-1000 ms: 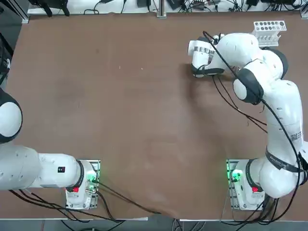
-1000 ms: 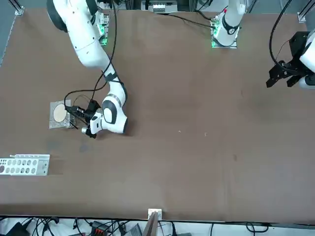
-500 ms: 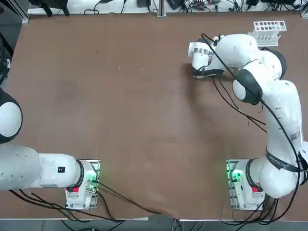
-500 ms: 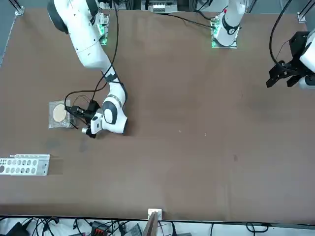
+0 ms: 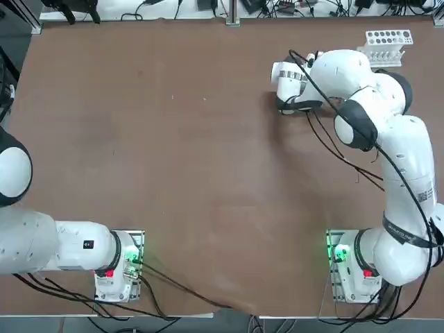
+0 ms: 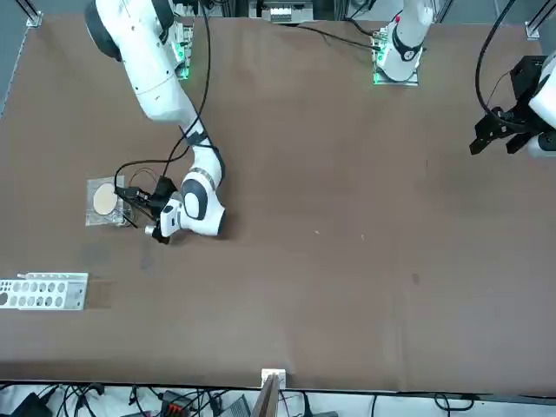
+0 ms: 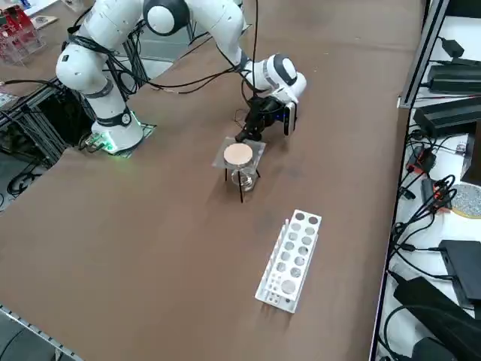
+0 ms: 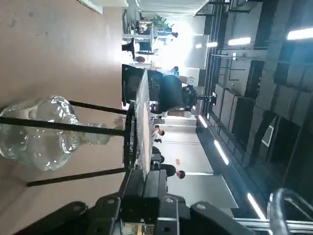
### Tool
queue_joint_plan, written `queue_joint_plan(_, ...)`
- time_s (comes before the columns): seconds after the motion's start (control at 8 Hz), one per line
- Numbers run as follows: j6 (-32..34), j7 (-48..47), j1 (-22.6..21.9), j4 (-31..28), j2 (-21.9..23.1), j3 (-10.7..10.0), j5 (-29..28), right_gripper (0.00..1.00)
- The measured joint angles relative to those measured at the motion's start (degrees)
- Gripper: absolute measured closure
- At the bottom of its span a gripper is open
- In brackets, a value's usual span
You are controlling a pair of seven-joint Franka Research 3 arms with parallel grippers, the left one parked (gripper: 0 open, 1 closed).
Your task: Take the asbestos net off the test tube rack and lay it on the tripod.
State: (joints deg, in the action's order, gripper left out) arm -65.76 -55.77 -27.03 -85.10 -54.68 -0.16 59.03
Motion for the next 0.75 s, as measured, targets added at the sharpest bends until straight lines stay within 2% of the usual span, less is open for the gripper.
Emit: queue_joint_plan(0.75, 0.0, -2.1, 0.1, 0.0, -0.4, -0.3, -0.1, 0.98)
